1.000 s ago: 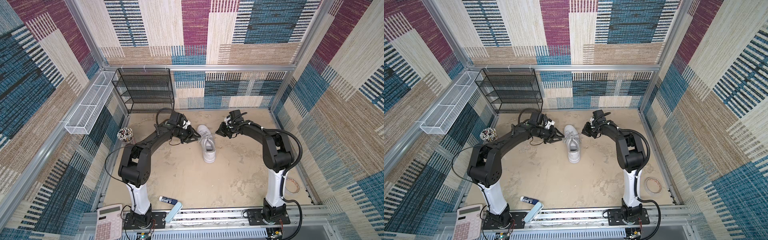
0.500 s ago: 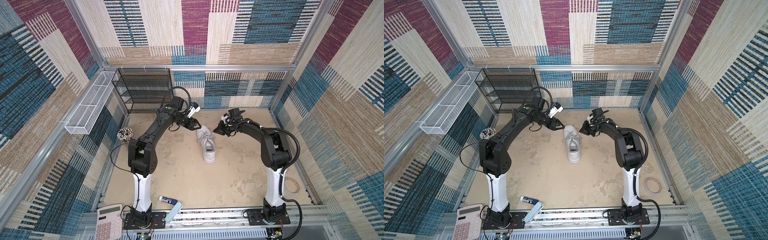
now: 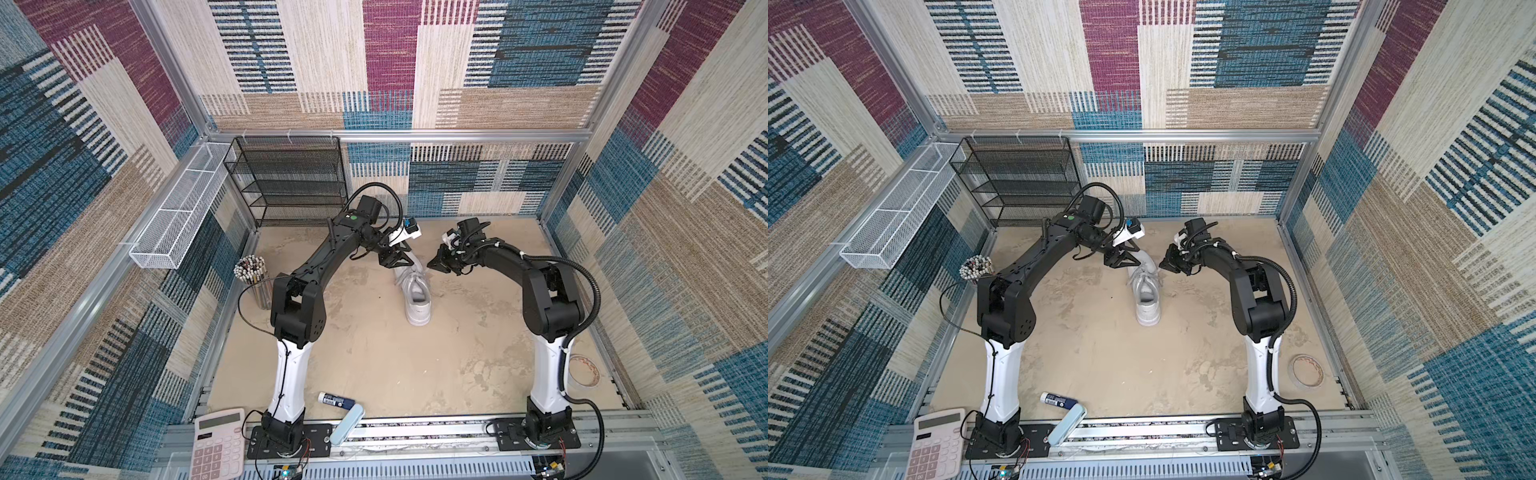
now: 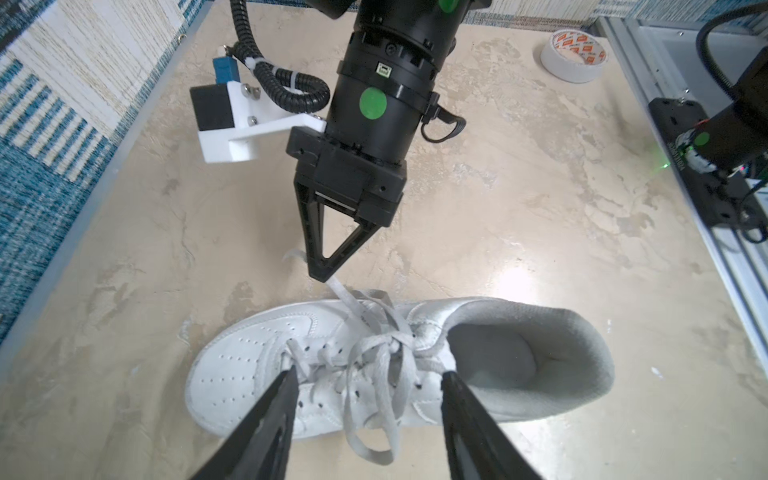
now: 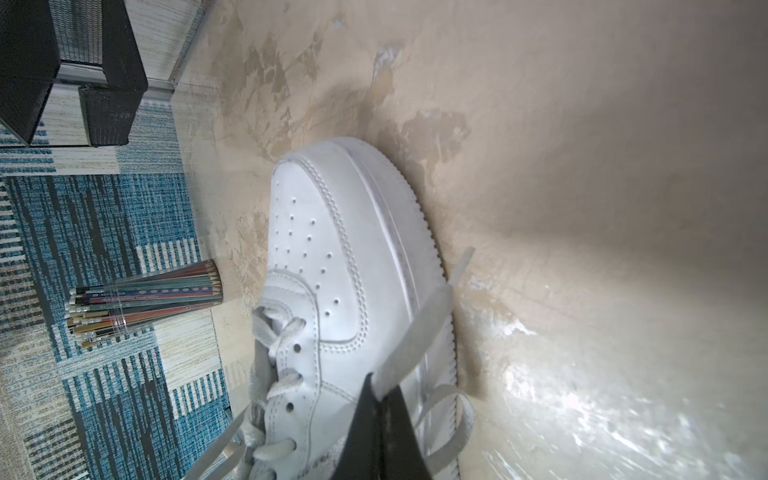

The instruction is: Tie the shoes

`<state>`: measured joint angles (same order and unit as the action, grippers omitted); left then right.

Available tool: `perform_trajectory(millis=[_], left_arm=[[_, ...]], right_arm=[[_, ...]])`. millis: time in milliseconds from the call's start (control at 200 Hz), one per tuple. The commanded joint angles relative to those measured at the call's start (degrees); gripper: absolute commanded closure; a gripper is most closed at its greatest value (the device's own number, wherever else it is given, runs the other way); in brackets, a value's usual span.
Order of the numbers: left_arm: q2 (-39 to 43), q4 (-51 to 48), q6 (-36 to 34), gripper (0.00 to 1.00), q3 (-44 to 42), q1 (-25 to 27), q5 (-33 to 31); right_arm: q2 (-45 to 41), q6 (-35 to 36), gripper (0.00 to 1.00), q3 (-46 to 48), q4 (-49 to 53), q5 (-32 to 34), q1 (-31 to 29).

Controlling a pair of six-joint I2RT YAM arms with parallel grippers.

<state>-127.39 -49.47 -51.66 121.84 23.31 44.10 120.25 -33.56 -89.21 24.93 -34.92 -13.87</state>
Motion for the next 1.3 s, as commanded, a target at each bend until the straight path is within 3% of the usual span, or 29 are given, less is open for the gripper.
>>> perform_trajectory(millis=[0, 361, 876, 1032, 1292], left_arm=[[-1.8, -5.5, -6.5, 0.43, 2.3, 0.2, 1.6], [-5.0, -5.5, -4.6, 0.53, 3.4, 0.3, 5.4], [-7.8, -5.5, -4.4, 0.56, 4.7, 0.3, 5.5], [-8.0, -5.4, -3.7, 0.66, 4.3, 0.3, 5.5], [-7.0, -5.4, -5.1, 0.94, 4.0, 0.3, 3.7]], right_arm=[[-0.7, 0.4, 1.00, 0.4, -0.8, -0.4, 0.1], [0.1, 1.0, 1.00, -1.0, 0.1, -0.4, 0.4], [0.6, 2.0, 1.00, -1.9, 1.0, -0.9, 0.5], [0.6, 2.2, 1.00, -1.7, 1.0, -0.9, 0.4], [0.0, 1.4, 1.00, -1.1, 0.0, -0.5, 0.7]])
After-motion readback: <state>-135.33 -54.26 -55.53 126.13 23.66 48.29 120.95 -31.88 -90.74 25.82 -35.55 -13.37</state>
